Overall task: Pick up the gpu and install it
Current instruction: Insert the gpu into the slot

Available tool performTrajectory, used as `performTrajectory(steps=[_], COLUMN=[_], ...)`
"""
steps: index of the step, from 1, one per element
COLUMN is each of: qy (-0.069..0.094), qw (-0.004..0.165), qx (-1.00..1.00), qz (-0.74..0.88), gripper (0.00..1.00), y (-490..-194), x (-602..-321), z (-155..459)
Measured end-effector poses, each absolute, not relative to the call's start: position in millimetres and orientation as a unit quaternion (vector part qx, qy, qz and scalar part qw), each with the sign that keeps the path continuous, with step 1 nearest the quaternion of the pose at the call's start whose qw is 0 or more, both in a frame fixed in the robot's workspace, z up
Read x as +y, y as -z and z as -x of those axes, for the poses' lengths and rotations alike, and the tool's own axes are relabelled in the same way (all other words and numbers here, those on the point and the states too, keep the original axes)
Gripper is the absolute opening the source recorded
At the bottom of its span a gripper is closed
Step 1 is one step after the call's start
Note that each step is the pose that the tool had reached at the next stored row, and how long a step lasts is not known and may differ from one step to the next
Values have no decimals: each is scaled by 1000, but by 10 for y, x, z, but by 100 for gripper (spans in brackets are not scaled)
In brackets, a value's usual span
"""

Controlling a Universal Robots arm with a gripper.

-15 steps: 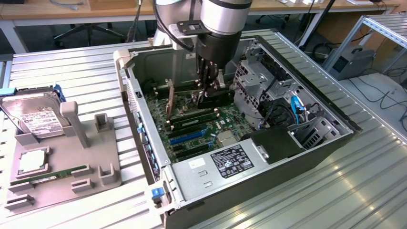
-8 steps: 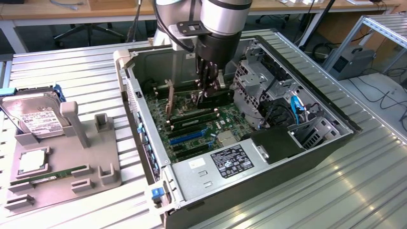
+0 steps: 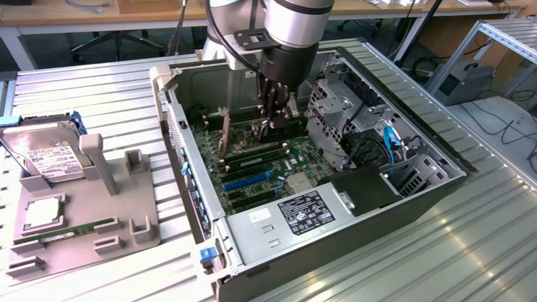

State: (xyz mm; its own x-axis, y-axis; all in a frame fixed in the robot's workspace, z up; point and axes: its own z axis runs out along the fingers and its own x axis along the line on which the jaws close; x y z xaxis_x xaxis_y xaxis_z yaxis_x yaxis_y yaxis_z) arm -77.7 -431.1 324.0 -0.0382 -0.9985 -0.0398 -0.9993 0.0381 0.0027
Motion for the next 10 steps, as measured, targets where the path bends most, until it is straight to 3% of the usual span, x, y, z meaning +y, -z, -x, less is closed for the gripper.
performTrajectory(steps=[10], qy=[-15], qw=[13], qx=[720], qz=[693], gripper=[27], y=[-3233], x=[-4369], z=[803])
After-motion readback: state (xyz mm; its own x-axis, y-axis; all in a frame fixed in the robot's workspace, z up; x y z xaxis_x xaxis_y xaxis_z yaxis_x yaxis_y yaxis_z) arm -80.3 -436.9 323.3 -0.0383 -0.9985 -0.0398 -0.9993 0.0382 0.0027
